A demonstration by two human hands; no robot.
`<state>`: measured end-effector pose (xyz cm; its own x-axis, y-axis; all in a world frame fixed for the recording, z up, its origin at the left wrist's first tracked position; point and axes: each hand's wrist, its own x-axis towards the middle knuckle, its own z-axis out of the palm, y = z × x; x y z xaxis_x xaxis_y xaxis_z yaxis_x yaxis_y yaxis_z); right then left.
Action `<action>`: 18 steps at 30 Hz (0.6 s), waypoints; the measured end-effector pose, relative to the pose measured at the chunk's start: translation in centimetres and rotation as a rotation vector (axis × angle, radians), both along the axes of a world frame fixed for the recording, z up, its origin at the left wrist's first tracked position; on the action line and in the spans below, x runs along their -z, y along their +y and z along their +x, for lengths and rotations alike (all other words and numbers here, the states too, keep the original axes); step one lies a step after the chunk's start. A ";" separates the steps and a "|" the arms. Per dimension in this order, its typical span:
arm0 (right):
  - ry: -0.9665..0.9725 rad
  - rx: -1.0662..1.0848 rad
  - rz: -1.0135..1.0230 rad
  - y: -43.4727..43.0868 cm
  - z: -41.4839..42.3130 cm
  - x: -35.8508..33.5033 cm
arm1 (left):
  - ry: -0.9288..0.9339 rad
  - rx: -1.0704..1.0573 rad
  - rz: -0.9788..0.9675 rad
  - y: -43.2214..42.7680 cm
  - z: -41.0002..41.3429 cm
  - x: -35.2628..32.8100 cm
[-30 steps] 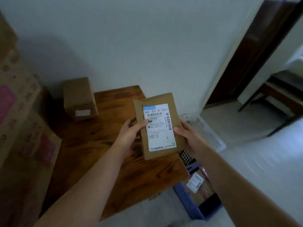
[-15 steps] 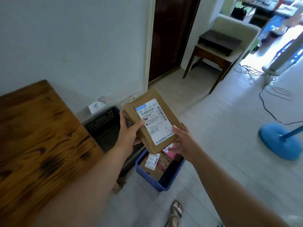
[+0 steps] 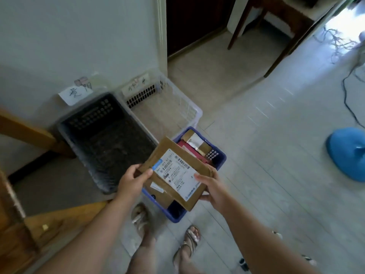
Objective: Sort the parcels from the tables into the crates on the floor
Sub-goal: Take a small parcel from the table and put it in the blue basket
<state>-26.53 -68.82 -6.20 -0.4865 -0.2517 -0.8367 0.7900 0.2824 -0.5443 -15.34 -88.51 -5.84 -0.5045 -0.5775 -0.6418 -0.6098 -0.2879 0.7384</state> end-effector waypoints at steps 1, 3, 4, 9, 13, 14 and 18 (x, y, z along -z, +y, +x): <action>-0.022 0.013 0.017 -0.4 -0.2 2.3 | -0.038 0.031 -0.019 -0.4 -0.2 2.2; -0.052 0.029 0.048 -1.3 -0.3 6.4 | -0.110 0.068 -0.029 -1.2 -0.5 6.7; -0.062 0.031 0.066 -1.7 -0.2 8.4 | -0.144 0.084 -0.030 -1.5 -0.6 9.0; -0.181 0.052 0.127 -3.2 1.6 20.4 | -0.297 0.122 -0.050 -3.1 -0.8 20.8; -0.248 0.113 0.151 -3.9 2.6 26.6 | -0.393 0.234 -0.116 -4.7 -0.8 26.9; -0.248 0.125 0.142 -4.0 2.8 27.5 | -0.414 0.265 -0.144 -5.0 -0.8 27.8; -0.237 0.087 0.159 -5.1 3.5 29.8 | -0.479 0.336 -0.196 -5.5 -0.5 29.7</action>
